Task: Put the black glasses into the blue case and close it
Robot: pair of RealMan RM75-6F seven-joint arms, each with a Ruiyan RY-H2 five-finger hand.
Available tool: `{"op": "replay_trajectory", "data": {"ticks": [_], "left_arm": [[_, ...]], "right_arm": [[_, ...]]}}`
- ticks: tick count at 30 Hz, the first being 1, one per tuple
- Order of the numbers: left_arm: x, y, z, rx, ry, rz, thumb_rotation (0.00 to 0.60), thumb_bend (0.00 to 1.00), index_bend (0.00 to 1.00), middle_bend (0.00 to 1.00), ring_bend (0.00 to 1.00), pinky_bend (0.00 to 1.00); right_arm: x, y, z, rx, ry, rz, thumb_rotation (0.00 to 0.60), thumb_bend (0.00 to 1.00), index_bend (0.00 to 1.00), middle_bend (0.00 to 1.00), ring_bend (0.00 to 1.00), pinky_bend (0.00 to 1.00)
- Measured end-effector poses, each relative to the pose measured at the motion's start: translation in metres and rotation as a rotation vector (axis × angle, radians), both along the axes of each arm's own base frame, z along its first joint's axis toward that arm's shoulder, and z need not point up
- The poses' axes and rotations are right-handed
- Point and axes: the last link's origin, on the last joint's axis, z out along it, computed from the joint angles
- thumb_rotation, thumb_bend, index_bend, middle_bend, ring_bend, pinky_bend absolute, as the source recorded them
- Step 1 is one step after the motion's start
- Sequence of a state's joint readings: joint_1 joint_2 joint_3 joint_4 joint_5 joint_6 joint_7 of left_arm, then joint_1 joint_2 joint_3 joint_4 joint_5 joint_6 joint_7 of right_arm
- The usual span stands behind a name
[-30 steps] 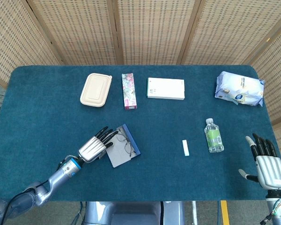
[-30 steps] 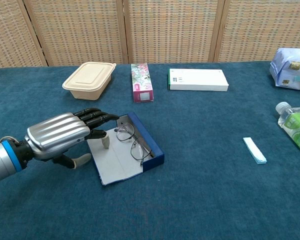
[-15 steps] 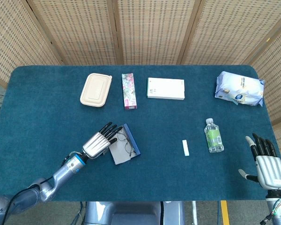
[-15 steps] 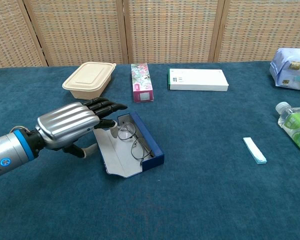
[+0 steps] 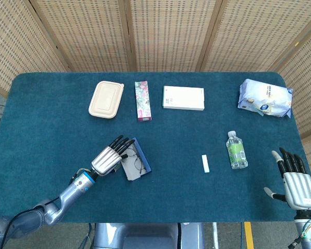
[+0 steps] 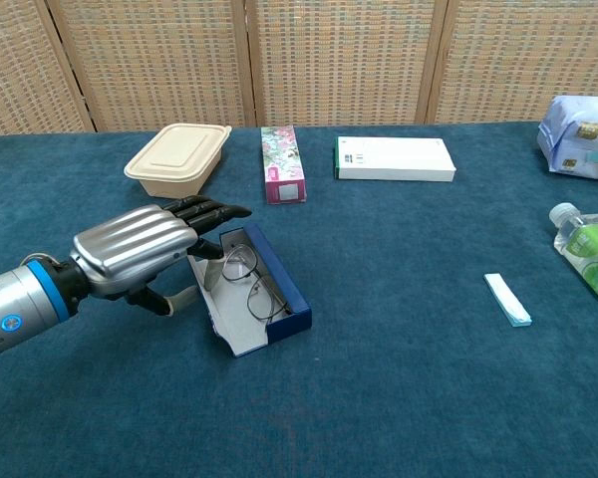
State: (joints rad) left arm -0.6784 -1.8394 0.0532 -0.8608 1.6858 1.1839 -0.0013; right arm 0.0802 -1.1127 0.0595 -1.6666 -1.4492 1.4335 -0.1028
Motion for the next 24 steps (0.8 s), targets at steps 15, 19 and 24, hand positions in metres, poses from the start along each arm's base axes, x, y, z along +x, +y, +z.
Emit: {"op": "replay_trajectory", "data": {"ticks": [15, 19, 24], "left_arm": [[-0.032, -0.022, 0.043, 0.017, 0.014, -0.042, 0.600, 0.48, 0.74, 0.00, 0.00, 0.00], [-0.047, -0.033, 0.069, 0.016, 0.053, -0.056, 0.600, 0.48, 0.74, 0.00, 0.00, 0.00], [-0.056, -0.043, 0.095, 0.023, 0.081, -0.057, 0.600, 0.48, 0.75, 0.00, 0.00, 0.00]], "right_arm": [[0.001, 0.000, 0.000, -0.002, 0.004, 0.001, 0.600, 0.00, 0.06, 0.00, 0.00, 0.00], [0.000, 0.000, 0.000, -0.002, 0.005, 0.000, 0.600, 0.00, 0.06, 0.00, 0.00, 0.00], [0.001, 0.000, 0.000, -0.001, 0.005, 0.000, 0.600, 0.00, 0.06, 0.00, 0.00, 0.00]]}}
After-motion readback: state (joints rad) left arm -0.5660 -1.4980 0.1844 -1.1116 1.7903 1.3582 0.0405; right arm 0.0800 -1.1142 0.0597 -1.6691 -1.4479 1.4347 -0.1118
